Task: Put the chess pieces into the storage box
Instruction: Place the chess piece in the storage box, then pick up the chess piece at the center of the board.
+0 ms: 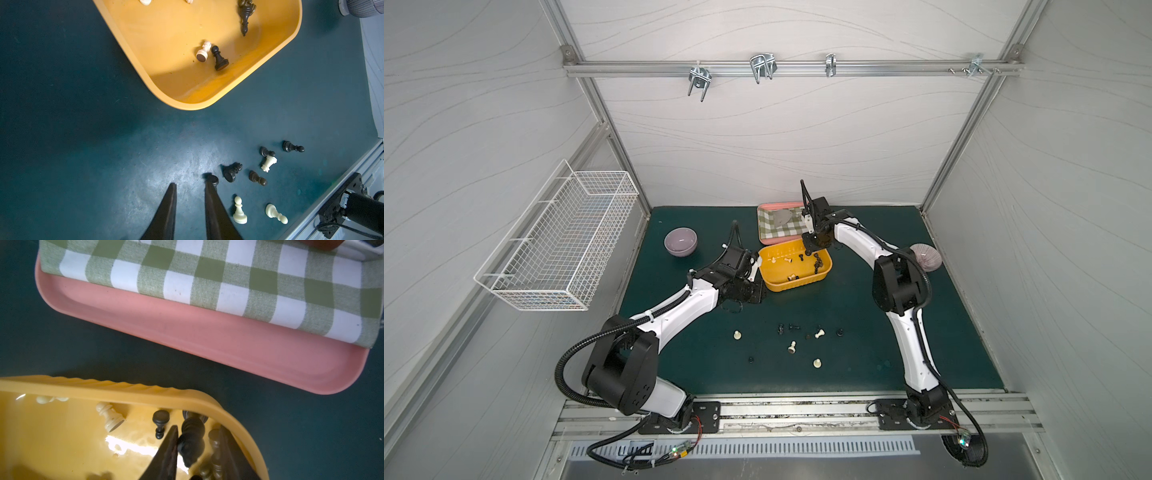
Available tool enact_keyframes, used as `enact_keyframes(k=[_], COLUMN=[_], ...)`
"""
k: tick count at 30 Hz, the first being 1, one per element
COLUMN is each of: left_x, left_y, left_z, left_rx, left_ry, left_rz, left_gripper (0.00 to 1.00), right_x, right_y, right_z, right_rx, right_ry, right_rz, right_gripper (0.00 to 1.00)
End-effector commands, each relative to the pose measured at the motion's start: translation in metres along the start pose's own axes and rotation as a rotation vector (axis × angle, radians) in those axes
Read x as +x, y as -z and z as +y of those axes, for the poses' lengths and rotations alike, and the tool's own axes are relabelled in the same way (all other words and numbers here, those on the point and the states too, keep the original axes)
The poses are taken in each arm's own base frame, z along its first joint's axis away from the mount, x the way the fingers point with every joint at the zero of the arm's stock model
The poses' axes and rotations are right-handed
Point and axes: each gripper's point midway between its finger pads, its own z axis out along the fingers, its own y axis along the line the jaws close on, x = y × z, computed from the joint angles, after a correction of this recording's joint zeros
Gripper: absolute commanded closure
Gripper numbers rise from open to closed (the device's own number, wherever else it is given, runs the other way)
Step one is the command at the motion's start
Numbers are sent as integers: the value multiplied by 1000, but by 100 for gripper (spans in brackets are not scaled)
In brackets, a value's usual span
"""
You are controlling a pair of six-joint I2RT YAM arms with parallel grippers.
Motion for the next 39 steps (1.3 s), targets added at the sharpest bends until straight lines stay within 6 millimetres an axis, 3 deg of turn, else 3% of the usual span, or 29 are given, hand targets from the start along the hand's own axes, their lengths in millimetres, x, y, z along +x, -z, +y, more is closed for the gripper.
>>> enact_keyframes(k=[1, 12, 20, 28, 39], left_x=[-12, -13, -15, -9, -3], left_y=[9, 12, 16, 13, 12], left_z=[-6, -6, -4, 2, 6], left_rx=[21, 13, -8, -33, -57], left_ry=[-21, -24, -34, -35, -31], left_rz=[-55, -55, -58, -37, -2], left_gripper=[74, 74, 74, 74, 74], right_x=[-15, -27, -22, 9, 82], right_y=[41, 84, 115, 146, 170], right_z=[4, 4, 1, 1, -4], right_rx=[3, 4, 2, -2, -20], right_ry=[11, 17, -9, -29, -105], right_rz=[-55, -130, -175, -188, -160], right_gripper=[64, 64, 64, 64, 64])
